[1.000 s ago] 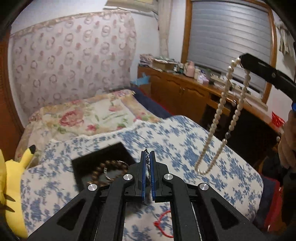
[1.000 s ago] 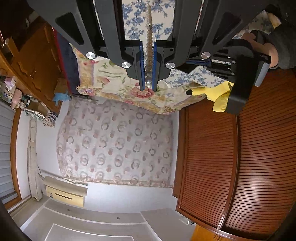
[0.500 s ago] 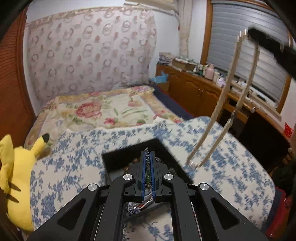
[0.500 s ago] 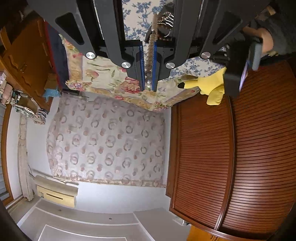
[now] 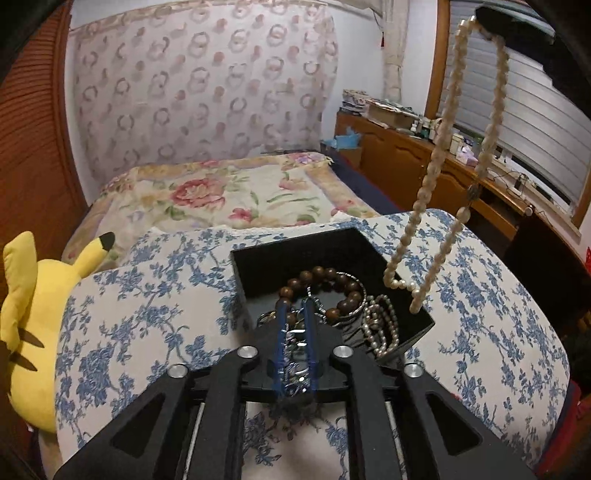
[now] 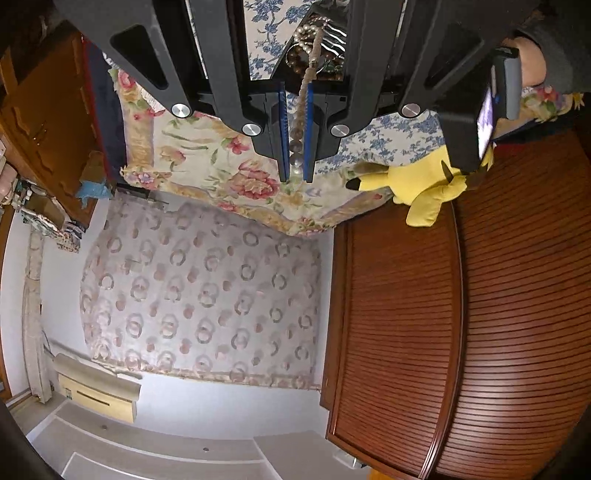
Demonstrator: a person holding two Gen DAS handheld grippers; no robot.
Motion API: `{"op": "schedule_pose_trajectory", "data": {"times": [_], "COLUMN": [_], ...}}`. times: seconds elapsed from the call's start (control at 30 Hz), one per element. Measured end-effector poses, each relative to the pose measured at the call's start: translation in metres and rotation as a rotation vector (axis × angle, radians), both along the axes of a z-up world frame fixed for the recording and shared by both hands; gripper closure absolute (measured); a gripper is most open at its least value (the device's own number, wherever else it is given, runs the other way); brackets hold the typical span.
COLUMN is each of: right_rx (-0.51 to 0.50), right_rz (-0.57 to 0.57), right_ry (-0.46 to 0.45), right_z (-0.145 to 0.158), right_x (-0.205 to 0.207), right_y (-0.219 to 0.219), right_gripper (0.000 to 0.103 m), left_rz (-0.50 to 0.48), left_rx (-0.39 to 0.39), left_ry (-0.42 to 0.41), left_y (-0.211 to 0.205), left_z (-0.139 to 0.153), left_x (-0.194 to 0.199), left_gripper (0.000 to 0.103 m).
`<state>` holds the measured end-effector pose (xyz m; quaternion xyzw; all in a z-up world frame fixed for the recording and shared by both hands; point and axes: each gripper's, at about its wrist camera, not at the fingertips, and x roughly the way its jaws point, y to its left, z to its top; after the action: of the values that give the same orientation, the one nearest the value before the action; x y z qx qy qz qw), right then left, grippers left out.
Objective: Organize jewelry
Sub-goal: 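Carry the necklace and charm into the black box and open both tools, then grasp the red string bead bracelet with the left tool while the right tool reaches a small item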
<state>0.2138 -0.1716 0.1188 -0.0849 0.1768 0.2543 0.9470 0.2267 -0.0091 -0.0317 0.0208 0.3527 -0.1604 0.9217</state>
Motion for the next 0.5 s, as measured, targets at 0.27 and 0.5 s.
{"op": "schedule_pose_trajectory", "data": {"times": [0.27,0.5], "right_rx": [-0.046,-0.064], "right_rz": [0.011,0.006], "right_ry": [0.112,0.172], "right_z": [-0.050,-0.076], "right_x": [0.014,0.019], "right_y": [0.015,0.018], "right_gripper": [0.095,0.074], "left_rz": [0.014,-0.002], "left_rx": [0.017,0.009], "left_ry": [-0.012,-0.020], "left_y": [0.007,0.008], "left_z": [-0.003,-0.002], "left_x": [-0.014,-0.031], "left_gripper": [0.080,0.068]}}
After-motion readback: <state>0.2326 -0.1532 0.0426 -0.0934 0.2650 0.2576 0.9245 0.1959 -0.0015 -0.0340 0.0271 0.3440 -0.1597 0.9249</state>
